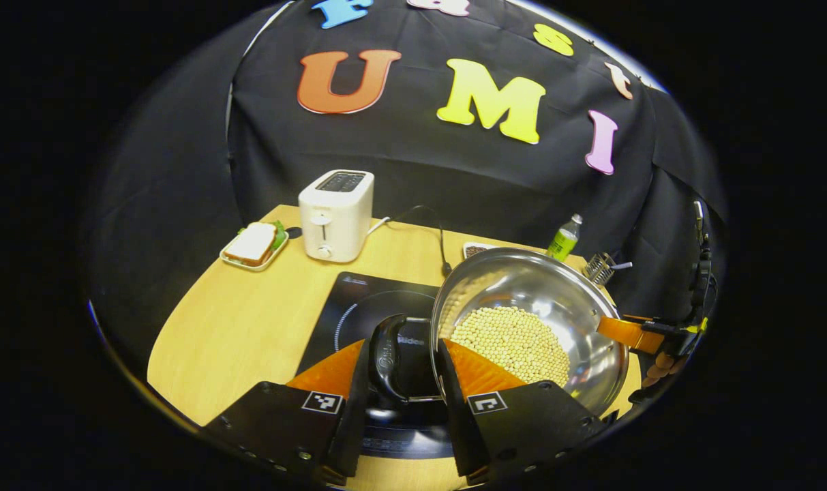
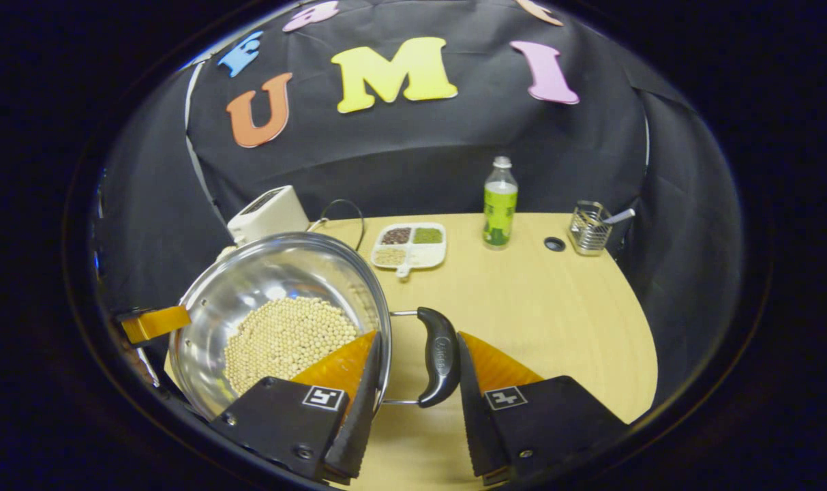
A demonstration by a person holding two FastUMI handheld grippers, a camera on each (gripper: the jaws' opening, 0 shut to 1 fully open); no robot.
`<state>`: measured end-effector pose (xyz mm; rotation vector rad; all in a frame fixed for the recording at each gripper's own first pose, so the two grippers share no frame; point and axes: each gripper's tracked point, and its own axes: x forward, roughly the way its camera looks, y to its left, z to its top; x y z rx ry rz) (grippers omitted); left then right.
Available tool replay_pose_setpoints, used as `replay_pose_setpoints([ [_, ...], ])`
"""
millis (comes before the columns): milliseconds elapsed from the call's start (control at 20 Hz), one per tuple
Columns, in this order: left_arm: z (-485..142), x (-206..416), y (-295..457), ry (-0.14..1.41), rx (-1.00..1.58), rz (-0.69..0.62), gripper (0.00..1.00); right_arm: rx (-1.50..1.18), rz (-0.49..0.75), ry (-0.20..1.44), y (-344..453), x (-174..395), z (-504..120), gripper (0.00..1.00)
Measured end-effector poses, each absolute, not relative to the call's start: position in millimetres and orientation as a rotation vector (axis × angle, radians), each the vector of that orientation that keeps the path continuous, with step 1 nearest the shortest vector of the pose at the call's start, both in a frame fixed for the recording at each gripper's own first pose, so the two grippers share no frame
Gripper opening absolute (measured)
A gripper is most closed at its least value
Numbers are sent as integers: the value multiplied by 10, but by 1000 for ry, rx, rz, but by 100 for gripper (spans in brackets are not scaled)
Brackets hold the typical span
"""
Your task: First push the handle of the pot to place it horizontally, then grasp the pot with both hands and set it on the induction cooktop.
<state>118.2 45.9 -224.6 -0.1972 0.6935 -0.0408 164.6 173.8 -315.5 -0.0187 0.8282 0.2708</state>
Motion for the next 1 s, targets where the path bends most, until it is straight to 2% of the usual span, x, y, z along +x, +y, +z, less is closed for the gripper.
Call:
replay_pose_setpoints([
  [300,-2181,1215,1006,685,-203,35,52,-57,330,836,2384,1726,-3110,60],
  [600,-2116,1402,1298,669,-212,57,52,-79,345,821,2734,1898,-3034,61],
  [1000,-2622,1630,1446,734,-209,50,52,-95,307,900,2885,2033,-3557,61],
])
